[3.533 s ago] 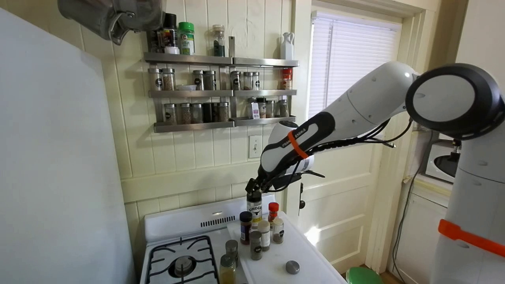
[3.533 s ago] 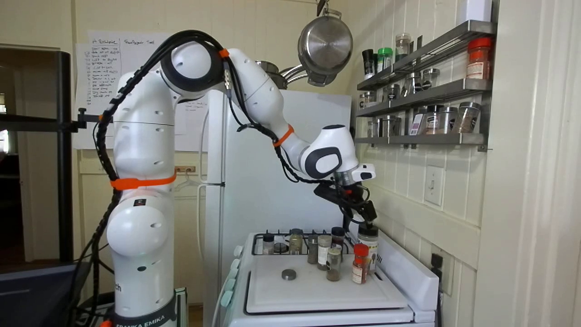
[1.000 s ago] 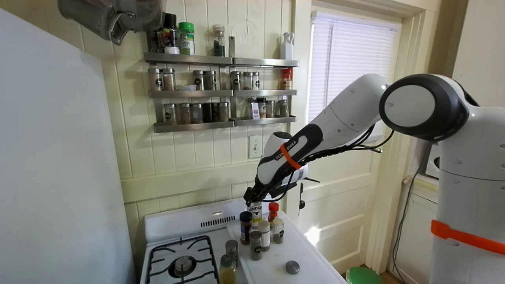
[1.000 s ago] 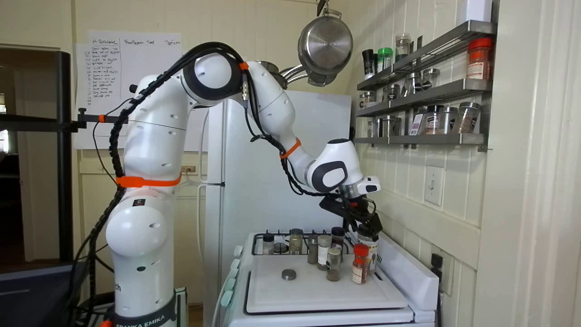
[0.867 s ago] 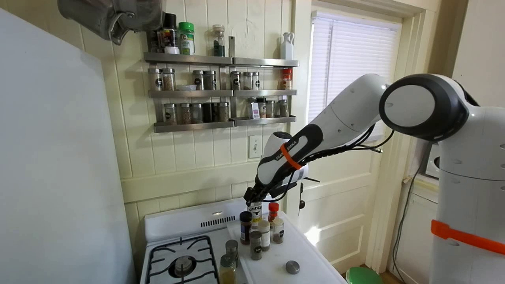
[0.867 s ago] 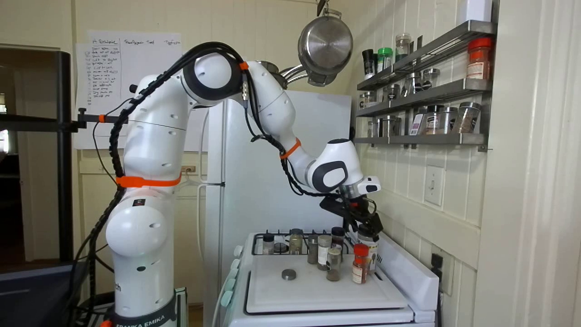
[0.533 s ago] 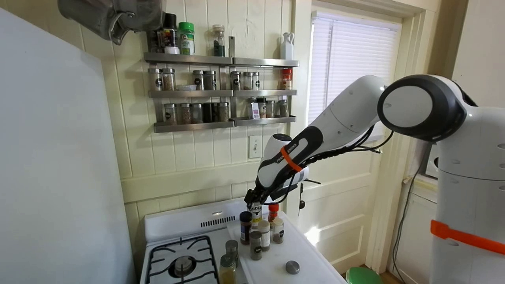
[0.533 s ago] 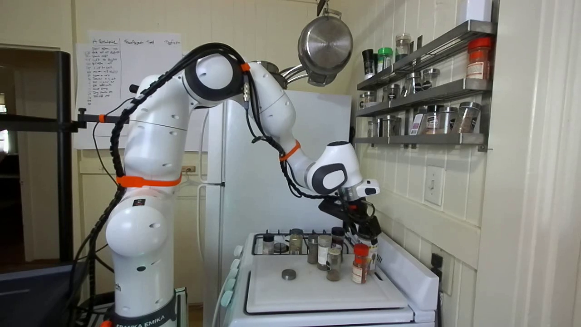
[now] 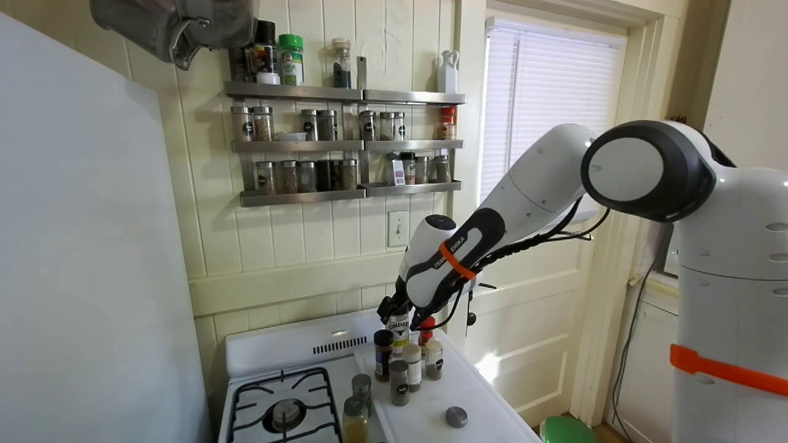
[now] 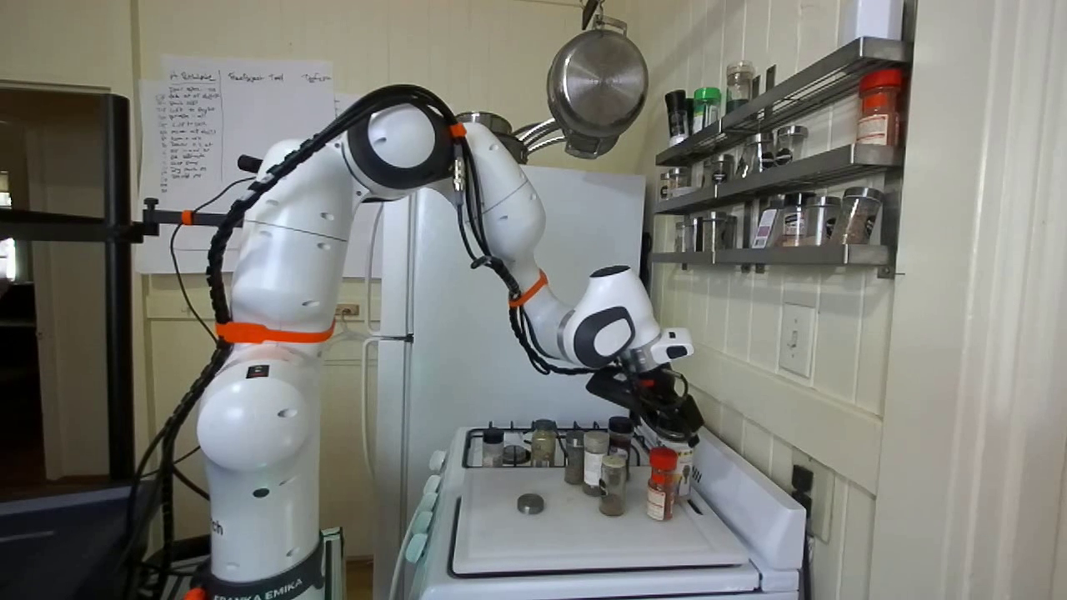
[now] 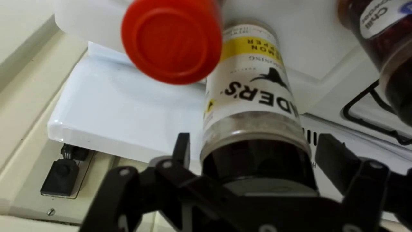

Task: Place the large jar from the stovetop on the topmost shelf.

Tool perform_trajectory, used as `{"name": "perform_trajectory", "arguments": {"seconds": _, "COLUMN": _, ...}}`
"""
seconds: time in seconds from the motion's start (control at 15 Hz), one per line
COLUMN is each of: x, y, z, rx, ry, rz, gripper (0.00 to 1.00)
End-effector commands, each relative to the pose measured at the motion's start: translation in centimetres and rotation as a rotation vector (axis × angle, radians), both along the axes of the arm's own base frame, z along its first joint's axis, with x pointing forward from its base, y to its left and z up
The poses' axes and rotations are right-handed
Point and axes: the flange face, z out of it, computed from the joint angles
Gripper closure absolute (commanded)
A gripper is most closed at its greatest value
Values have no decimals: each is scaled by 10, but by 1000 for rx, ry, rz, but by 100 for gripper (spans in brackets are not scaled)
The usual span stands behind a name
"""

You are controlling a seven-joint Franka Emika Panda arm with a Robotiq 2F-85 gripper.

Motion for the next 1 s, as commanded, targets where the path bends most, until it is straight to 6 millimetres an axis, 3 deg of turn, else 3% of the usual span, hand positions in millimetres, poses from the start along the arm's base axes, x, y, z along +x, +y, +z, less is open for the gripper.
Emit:
{"name": "perform_trajectory", "arguments": {"seconds": 0.0, "x": -8, "y": 3, "z": -7, "rx": 5, "ry": 17, "rz": -51, "gripper": 0}}
{"name": "perform_trajectory", "arguments": {"seconds": 0.87, "x": -22, "y": 22, "z": 1, "rx": 28, "ry": 18, "rz": -124, "gripper": 0}}
{"name": "perform_trajectory", "arguments": {"seconds": 0.93, "x": -24, "y": 22, "z": 1, "rx": 28, "ry": 19, "rz": -129, "gripper": 6}}
